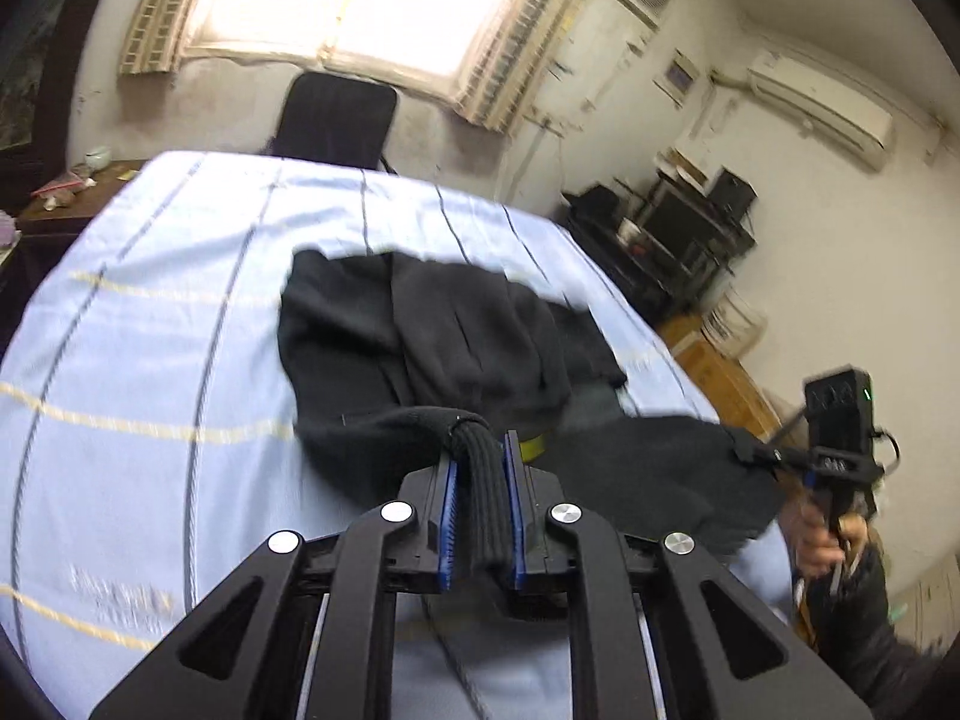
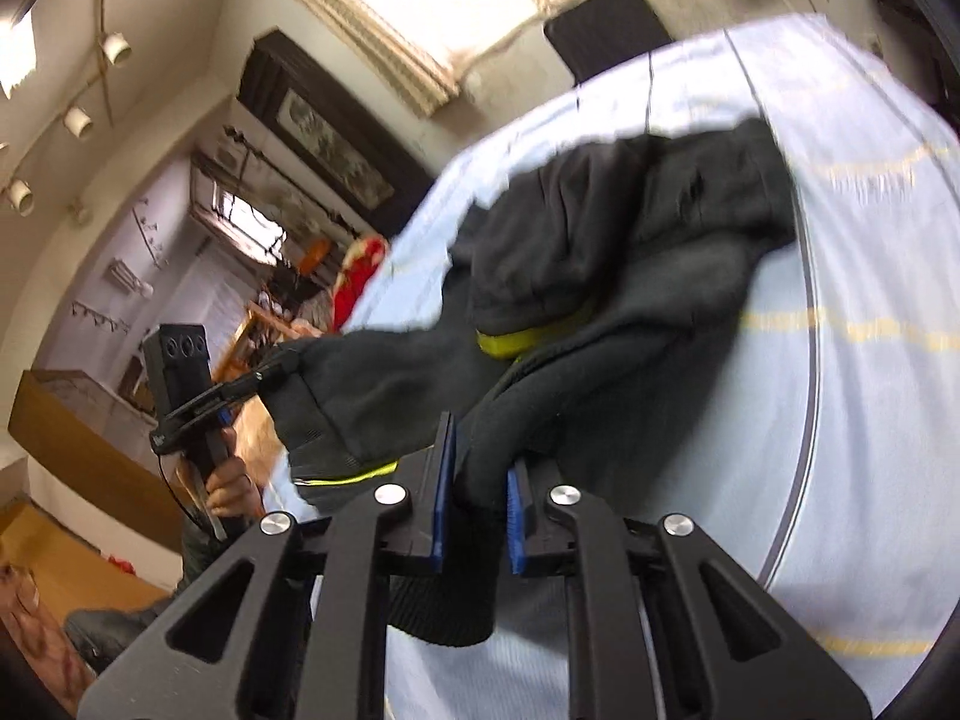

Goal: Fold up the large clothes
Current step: 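Grasp the hem with both grippers, fold it up over the hood, release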

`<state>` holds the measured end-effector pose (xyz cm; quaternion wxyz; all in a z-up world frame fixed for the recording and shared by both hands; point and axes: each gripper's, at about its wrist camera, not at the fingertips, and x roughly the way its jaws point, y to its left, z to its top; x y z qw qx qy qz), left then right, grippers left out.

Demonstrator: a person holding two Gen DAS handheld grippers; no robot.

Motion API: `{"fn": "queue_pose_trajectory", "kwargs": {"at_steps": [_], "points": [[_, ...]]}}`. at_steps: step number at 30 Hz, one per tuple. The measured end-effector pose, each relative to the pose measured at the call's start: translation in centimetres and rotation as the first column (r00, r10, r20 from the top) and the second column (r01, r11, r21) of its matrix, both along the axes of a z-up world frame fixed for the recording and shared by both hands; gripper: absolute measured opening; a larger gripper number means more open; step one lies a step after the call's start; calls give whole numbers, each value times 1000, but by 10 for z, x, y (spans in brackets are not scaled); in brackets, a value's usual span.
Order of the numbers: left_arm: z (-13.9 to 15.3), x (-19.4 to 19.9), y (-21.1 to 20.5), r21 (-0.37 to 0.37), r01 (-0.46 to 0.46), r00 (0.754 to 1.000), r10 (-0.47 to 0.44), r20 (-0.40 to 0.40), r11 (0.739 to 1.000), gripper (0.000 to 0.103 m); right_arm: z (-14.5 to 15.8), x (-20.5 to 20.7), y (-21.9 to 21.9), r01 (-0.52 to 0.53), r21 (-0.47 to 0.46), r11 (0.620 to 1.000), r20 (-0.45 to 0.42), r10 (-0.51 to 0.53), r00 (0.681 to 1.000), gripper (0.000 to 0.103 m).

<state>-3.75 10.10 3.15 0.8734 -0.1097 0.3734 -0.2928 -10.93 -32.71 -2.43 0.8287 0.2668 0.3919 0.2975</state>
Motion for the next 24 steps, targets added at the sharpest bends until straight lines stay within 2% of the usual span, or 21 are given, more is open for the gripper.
{"fn": "queue_pose_trajectory", "kwargs": {"at_steps": [4, 7, 12, 18, 24], "points": [[24, 39, -8, 6, -84, 996, 84, 41, 996, 14, 24, 33, -9, 58, 17, 998, 40, -58, 998, 13], [31, 67, -17, 19, -128, 991, 127, 47, 992, 14, 34, 66, -16, 109, 34, 993, 54, -111, 992, 13], [17, 119, -34, 64, -183, 983, 180, 44, 981, 14, 18, 126, -31, 196, 92, 976, 0, -197, 981, 13], [-30, 188, -48, 119, -209, 977, 214, -26, 970, 14, -26, 191, -36, 255, 116, 960, -89, -246, 965, 13], [-107, 240, -54, 146, -211, 958, 234, -166, 967, 14, -78, 241, -33, 313, 70, 947, -184, -296, 937, 13]]}}
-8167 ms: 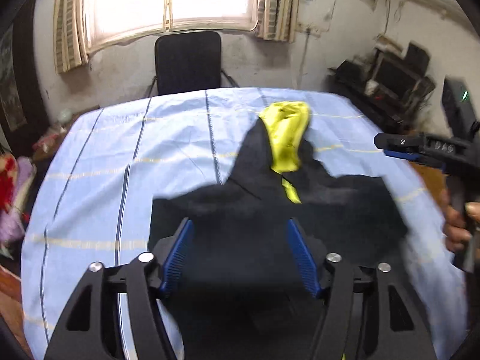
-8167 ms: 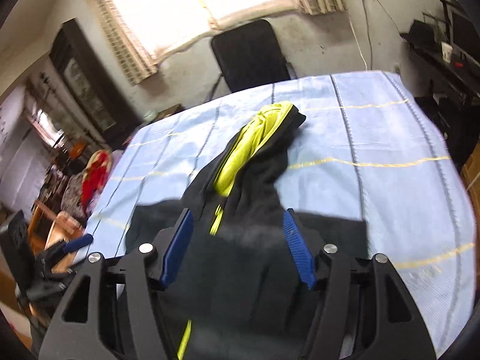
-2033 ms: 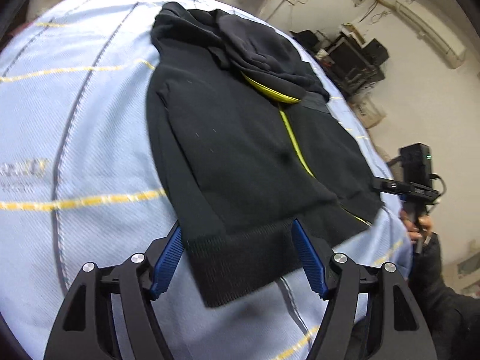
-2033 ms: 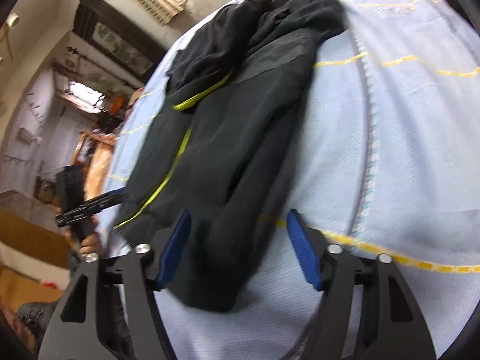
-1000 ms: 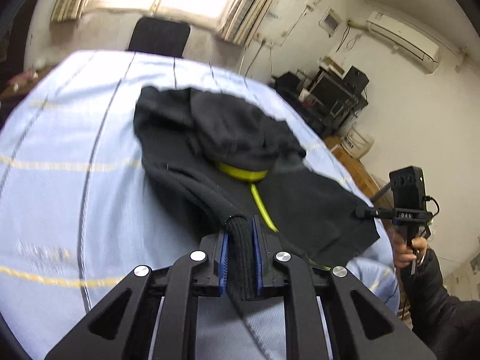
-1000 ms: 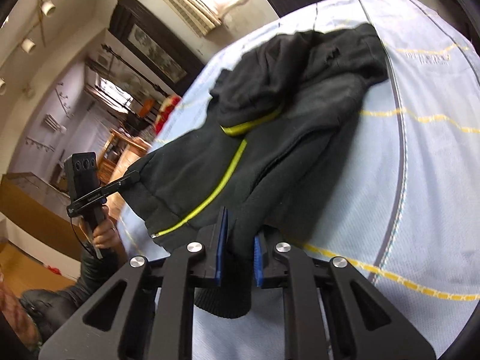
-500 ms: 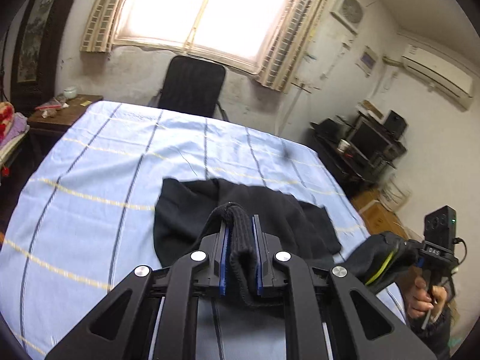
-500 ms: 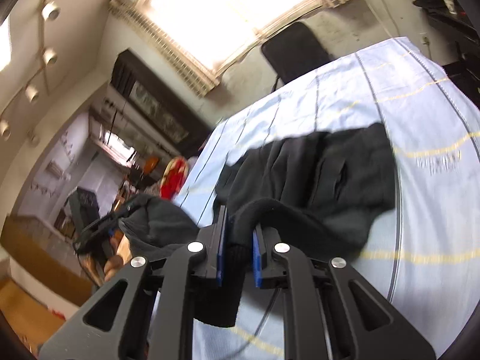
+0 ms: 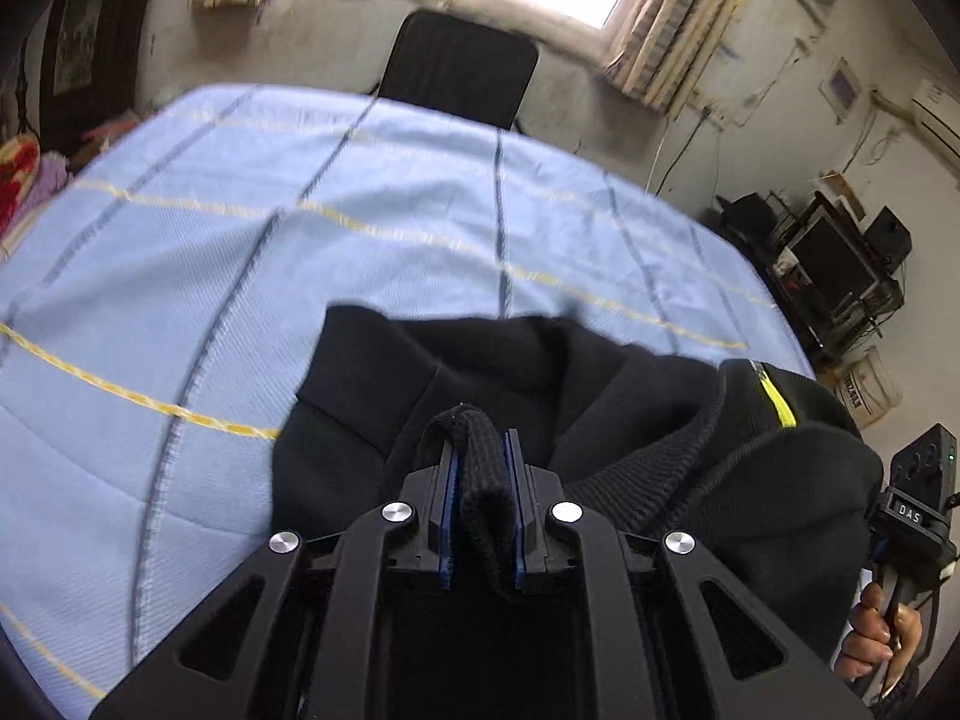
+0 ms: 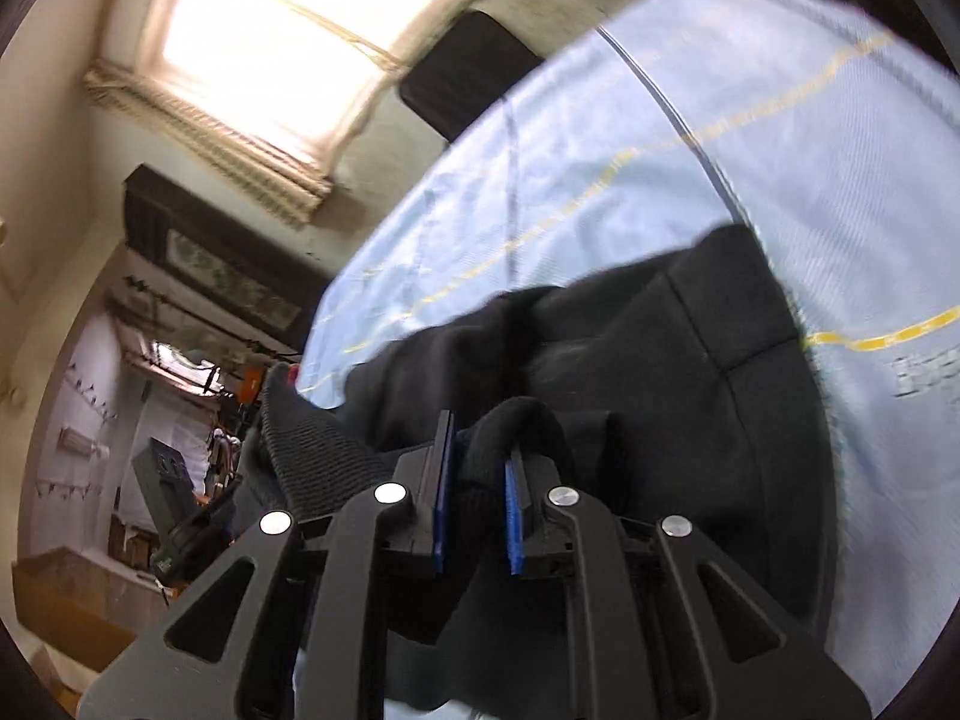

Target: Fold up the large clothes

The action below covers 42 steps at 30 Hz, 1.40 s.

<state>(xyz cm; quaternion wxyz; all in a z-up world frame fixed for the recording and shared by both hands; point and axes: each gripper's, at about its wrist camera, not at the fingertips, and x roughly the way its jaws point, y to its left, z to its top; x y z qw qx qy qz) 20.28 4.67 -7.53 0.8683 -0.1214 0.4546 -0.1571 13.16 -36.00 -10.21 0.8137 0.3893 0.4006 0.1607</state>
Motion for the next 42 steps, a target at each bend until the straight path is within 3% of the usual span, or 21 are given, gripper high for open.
{"fn": "queue_pose_trajectory", "kwargs": {"at_steps": [4, 8, 9, 10, 12, 14, 15, 18, 20, 23, 25, 30, 34, 37, 42], "points": [[-15, 0, 4, -31, 13, 1000, -12, 16, 999, 16, -31, 10, -1, 19, 52, 998, -23, -17, 1000, 12], [-6, -5, 15, -90, 20, 1000, -20, 4, 996, 19, -26, 9, 1, -14, 27, 1000, 2, 14, 1000, 15], [1, -9, 18, -98, 26, 1000, -25, 14, 995, 25, -22, 7, 1, -17, 28, 999, 4, 17, 1000, 18], [12, -13, 20, -92, 26, 999, -22, 39, 995, 43, -15, 5, 1, -23, 33, 999, 13, 23, 1000, 20], [42, -30, 33, -73, -3, 990, 14, 144, 997, 66, 9, -5, -3, -53, 22, 998, 79, 51, 996, 30], [60, -40, 41, -82, 0, 980, 16, 199, 997, 73, 31, -15, -7, -72, 4, 997, 148, 71, 986, 39], [65, -42, 44, -84, -4, 976, 22, 215, 996, 75, 39, -17, -8, -83, 6, 997, 173, 80, 982, 50], [63, -39, 47, -70, -24, 975, 39, 217, 997, 75, 44, -21, -15, -89, 61, 994, 211, 74, 975, 75], [49, -31, 46, -66, -24, 985, 35, 169, 998, 75, 40, -20, -22, -64, 84, 994, 212, 44, 976, 81], [30, -21, 35, -90, 14, 995, -5, 102, 996, 75, 34, -18, -38, -11, 128, 992, 173, -11, 985, 81], [26, -14, 23, -56, 32, 996, -27, 90, 998, 75, 33, -21, -44, 17, 114, 993, 180, -37, 983, 82], [16, 5, 3, -39, 62, 995, -59, 75, 997, 75, 26, -14, -24, 5, -93, 996, 160, 10, 987, 82], [-2, 9, -30, 75, 134, 988, -139, 61, 988, 76, 18, -4, -9, -19, -165, 986, 144, 43, 989, 82], [-12, 15, -17, 0, 121, 992, -121, 32, 993, 79, 9, 6, 0, -30, -213, 977, 117, 56, 992, 82], [-15, 17, -7, -38, 106, 994, -105, 17, 994, 75, -15, 14, 6, -39, -227, 973, 63, 54, 997, 80]]}}
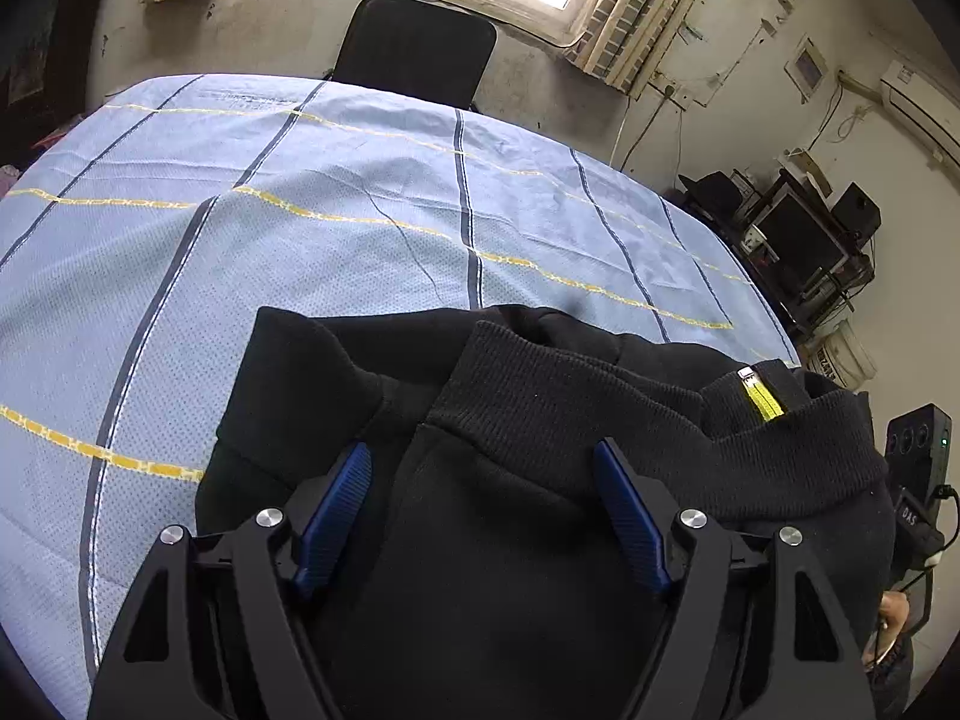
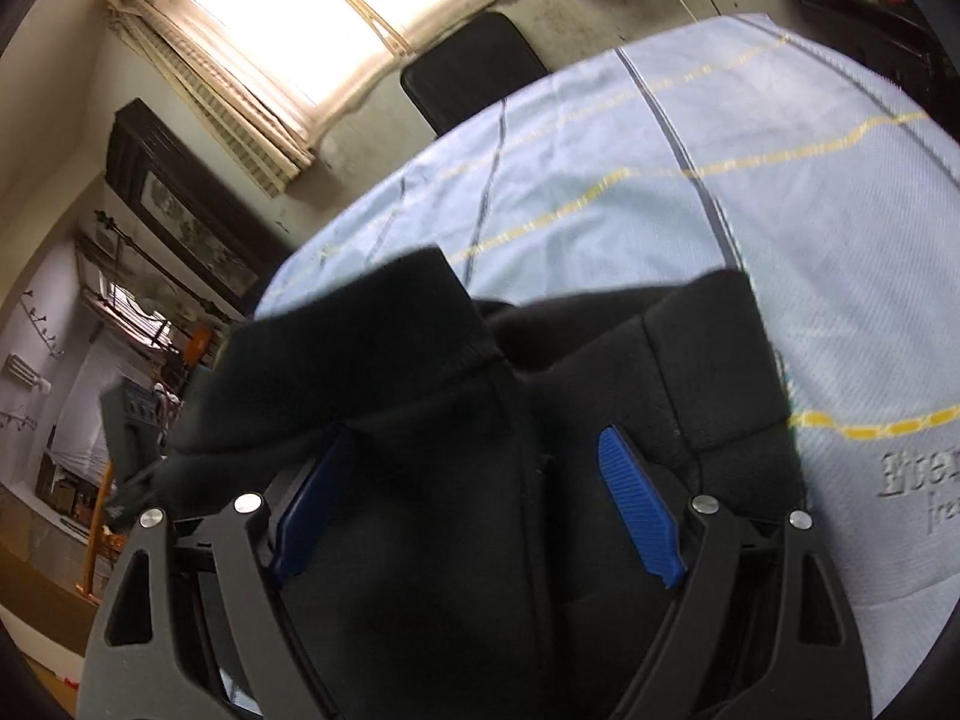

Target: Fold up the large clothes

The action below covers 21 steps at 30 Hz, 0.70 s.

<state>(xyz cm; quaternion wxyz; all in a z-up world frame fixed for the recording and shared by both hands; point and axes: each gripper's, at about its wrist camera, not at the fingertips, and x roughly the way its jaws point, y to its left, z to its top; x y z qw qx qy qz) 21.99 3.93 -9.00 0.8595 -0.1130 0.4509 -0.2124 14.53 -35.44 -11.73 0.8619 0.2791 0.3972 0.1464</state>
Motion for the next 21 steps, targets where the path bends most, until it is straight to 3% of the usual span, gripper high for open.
{"fn": "queue_pose_trajectory", "kwargs": {"at_steps": [2, 4, 5, 7, 9, 12, 16, 20, 21], "points": [[-1, 0, 2, 3, -2, 1000, 2, -9, 1000, 67, 2, -2, 3, -7, -16, 1000, 10, 7, 1000, 78], [-2, 3, 7, -32, 18, 998, -19, -51, 999, 40, 4, -2, 3, -13, -1, 1000, 16, 13, 1000, 77], [-2, 4, 11, -41, 8, 997, -10, -70, 999, 36, 4, -3, 3, -12, 2, 1000, 16, 11, 1000, 77], [2, 4, 19, -56, -16, 995, 11, -95, 998, 16, 4, -3, 2, -11, 6, 1000, 16, 11, 1000, 76], [7, 2, 28, -95, -36, 993, 26, -112, 995, 10, 5, -5, 1, -11, 18, 1000, 16, 11, 1000, 76], [13, -1, 36, -100, -59, 992, 47, -113, 993, 8, 10, -8, -3, -15, 43, 999, 33, 14, 999, 76], [1, -1, 32, -98, -63, 989, 49, -142, 993, 30, 12, -7, -4, -15, 51, 999, 36, 13, 999, 76], [2, -1, 27, -109, -33, 993, 20, -116, 993, 29, 4, -3, 2, -19, 9, 1000, 11, 19, 1000, 76], [2, -1, 25, -106, -28, 994, 16, -109, 994, 22, 3, -2, 2, -20, 6, 1000, 12, 20, 1000, 76]]}}
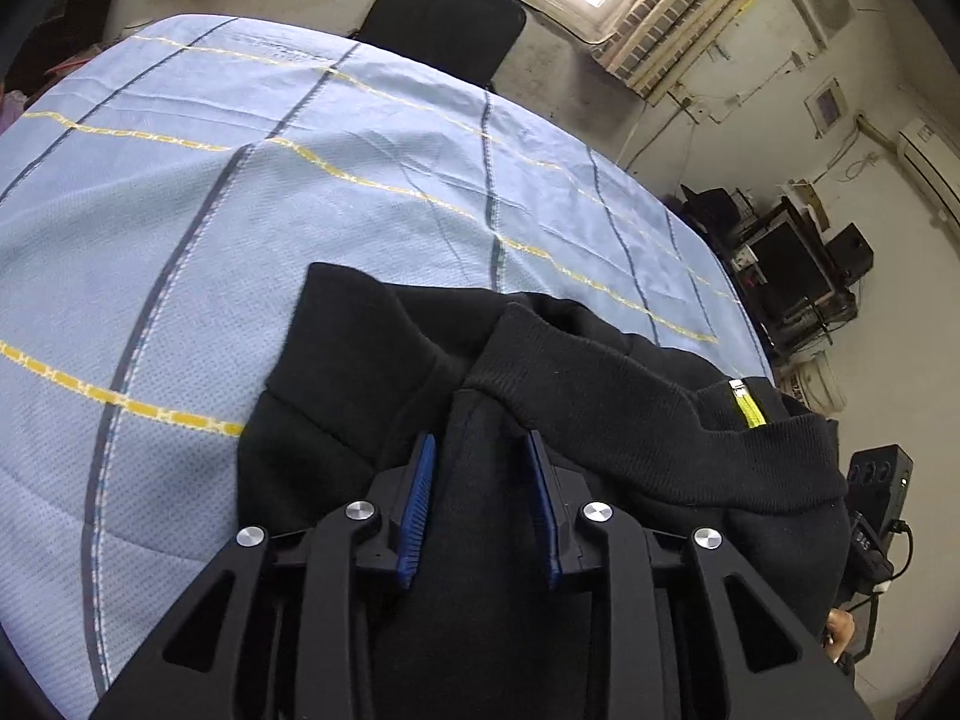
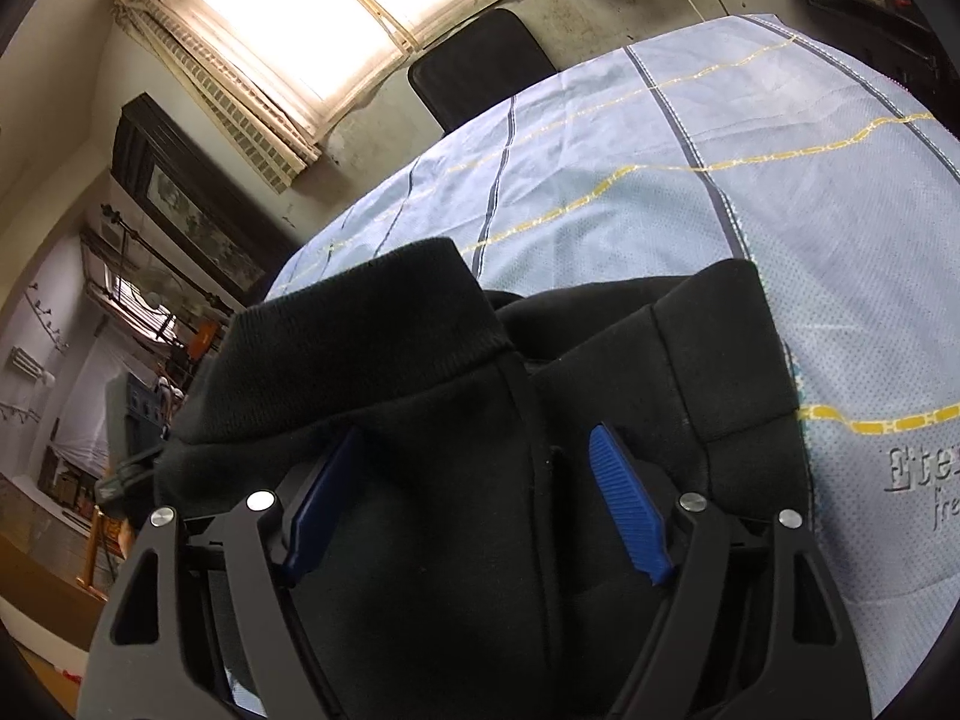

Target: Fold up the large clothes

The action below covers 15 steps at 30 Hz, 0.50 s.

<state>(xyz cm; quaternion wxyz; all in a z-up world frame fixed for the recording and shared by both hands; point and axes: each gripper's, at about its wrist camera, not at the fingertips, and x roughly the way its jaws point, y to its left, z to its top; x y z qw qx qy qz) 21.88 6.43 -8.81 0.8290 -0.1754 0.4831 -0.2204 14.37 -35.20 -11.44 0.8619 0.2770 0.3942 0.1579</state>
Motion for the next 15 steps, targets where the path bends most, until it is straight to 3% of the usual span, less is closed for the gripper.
{"fn": "queue_pose_trajectory", "kwargs": {"at_steps": [1, 2, 3, 4, 5, 6, 11, 13, 15], "points": [[0, 0, -1, 9, 1, 1000, -1, 9, 1000, 8, 0, 0, 1, 0, -1, 1000, 2, 0, 1000, 76], [0, -1, -1, 15, -6, 1000, 6, 15, 1000, 7, 0, 1, 1, 1, -5, 1000, 5, -1, 1000, 69], [1, -2, 1, 8, -16, 1000, 15, 20, 1000, 6, 1, 0, 2, -1, -5, 1000, 12, 1, 1000, 43], [3, -6, 5, -9, -36, 999, 36, 32, 999, 5, 0, -1, 3, 0, -10, 1000, 14, 1, 1000, 31], [7, -9, 8, -14, -53, 998, 53, 45, 999, 5, 0, -1, 2, 10, -19, 1000, 11, -10, 1000, 12], [15, -13, 13, -21, -75, 995, 76, 68, 997, 5, 0, -3, -1, 15, -8, 1000, 15, -15, 1000, 8], [59, -35, 34, 9, -180, 959, 173, 223, 984, 5, 35, -23, -20, 74, 49, 996, 137, -81, 987, 5], [60, -33, 32, 39, -198, 955, 184, 235, 979, 5, 48, -28, -19, 114, 1, 994, 183, -112, 977, 5], [42, -24, 23, 115, -210, 960, 183, 212, 971, 5, 45, -21, -10, 141, -77, 987, 159, -128, 979, 5]]}}
